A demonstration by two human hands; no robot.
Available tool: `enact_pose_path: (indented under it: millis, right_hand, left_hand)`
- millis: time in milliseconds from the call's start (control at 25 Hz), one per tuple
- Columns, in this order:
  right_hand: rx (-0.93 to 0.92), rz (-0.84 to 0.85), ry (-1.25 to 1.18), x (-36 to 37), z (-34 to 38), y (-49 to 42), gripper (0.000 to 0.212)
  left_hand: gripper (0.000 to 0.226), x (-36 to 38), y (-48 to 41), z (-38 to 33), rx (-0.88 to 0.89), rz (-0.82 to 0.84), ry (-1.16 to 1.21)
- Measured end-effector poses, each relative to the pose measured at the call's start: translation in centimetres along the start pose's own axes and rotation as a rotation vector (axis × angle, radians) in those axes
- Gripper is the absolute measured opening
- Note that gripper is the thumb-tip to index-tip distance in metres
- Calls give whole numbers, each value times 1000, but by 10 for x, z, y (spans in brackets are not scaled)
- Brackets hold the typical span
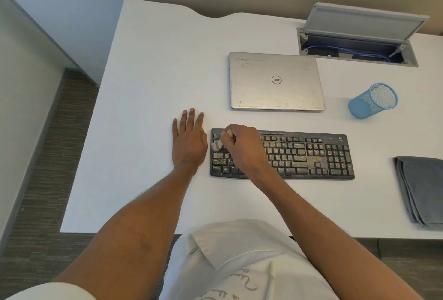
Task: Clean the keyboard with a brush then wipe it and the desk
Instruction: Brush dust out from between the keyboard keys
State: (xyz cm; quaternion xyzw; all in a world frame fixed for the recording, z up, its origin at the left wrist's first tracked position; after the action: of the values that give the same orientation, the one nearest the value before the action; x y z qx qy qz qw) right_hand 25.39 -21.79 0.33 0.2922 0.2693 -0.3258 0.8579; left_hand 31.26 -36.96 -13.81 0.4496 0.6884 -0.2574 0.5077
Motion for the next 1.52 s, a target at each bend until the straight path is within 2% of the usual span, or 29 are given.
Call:
enact_pose_path:
  millis: [320,480,640,840,1040,1120,1200,1320,1440,1520]
  right_hand:
    - [-1,-52,-139,-7,0,10,29]
    - [2,26,5,-8,0,8,29]
    - [-135,-42,147,-16,7,4,21]
    - [-183,82,233,4,11,-3,18]
    - [-118,24,579,-6,10,-3,17]
    - [-103,-41,649,-13,10,0,17]
    - [-132,-71,578,-14,15,0,17]
    - [-184,-19,427,-5,24,-6,20]
    - [-172,39,457,3,21,-7,21]
    - [-141,18,522,-1,15,-4,20]
  left_hand:
    - [58,0,0,0,-2,10,-1]
    - [58,-2,0,-1,-1,7,8]
    - [58,-2,0,-1,-1,10,7]
    - [62,-5,1,-3,3,41,-9]
    - [57,-3,1,-2,-3,8,12]
    - [57,-3,0,-1,-3,4,15]
    - [57,-2,0,-1,-3,5,13]
    - [57,-3,1,-1,2,13,-1]
    - [57,-3,1,-1,1,11,-5]
    - [58,-3,0,-1,-2,6,0]
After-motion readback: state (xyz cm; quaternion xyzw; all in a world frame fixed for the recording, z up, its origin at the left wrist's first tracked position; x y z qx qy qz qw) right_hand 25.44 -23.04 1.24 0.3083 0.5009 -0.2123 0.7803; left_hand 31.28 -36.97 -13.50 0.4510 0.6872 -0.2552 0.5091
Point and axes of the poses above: each hand's wrist, its own y-axis away from the middle knuckle, its own x-axis out of the palm, z = x × y, the point moved 3 cm from there along -y, towards the middle knuckle, and after that the axes turned 9 degrees about z, right-handed, at the moved point
